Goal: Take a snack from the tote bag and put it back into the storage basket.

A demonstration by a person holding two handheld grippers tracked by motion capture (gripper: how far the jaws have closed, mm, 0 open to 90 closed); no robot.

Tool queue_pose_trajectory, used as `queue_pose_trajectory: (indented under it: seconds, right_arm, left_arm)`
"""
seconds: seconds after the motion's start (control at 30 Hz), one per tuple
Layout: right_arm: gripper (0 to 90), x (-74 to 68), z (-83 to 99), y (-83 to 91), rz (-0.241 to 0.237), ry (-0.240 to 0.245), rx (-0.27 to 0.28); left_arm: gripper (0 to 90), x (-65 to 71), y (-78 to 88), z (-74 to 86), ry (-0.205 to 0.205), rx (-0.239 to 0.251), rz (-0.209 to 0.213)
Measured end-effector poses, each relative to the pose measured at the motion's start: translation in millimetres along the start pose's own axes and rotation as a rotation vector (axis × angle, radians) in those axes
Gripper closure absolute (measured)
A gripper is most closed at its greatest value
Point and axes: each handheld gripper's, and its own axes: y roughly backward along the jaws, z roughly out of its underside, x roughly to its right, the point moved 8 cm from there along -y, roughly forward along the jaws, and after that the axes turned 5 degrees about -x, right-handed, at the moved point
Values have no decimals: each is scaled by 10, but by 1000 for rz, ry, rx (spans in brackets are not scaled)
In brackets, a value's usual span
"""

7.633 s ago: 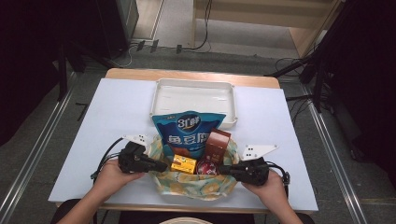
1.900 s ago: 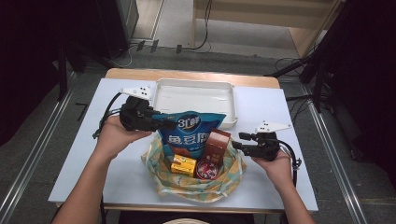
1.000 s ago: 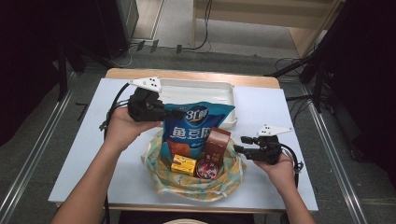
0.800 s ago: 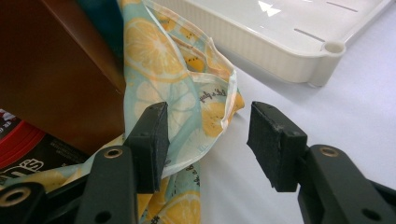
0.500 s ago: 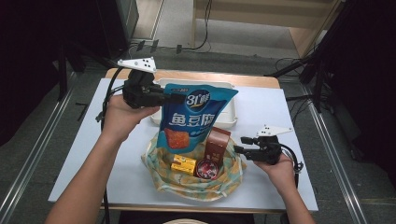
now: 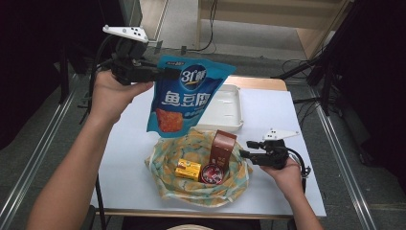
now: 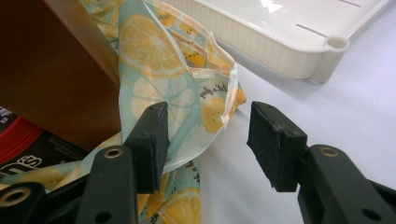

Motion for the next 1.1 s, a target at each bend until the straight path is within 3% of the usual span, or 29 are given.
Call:
queue_pose_trajectory:
  seconds: [0.2,0.47,0.53,1.1]
  right_arm:
    - [491,2,-1,-4,1,0,-1]
    - [492,8,-2,-5,0,2,1]
    - [492,6,3,-3,1,4,-3]
    - [494,-21,31,-24,-8,14,-18]
  left_arm:
    - [900,-278,-76,-14,31,-9,-29]
    - [900,-623,-334,9,49,-17,-62]
    - [900,-687,-407,5,68,-4,-53]
    - [900,-1117,-1188,-9,116,12,-69]
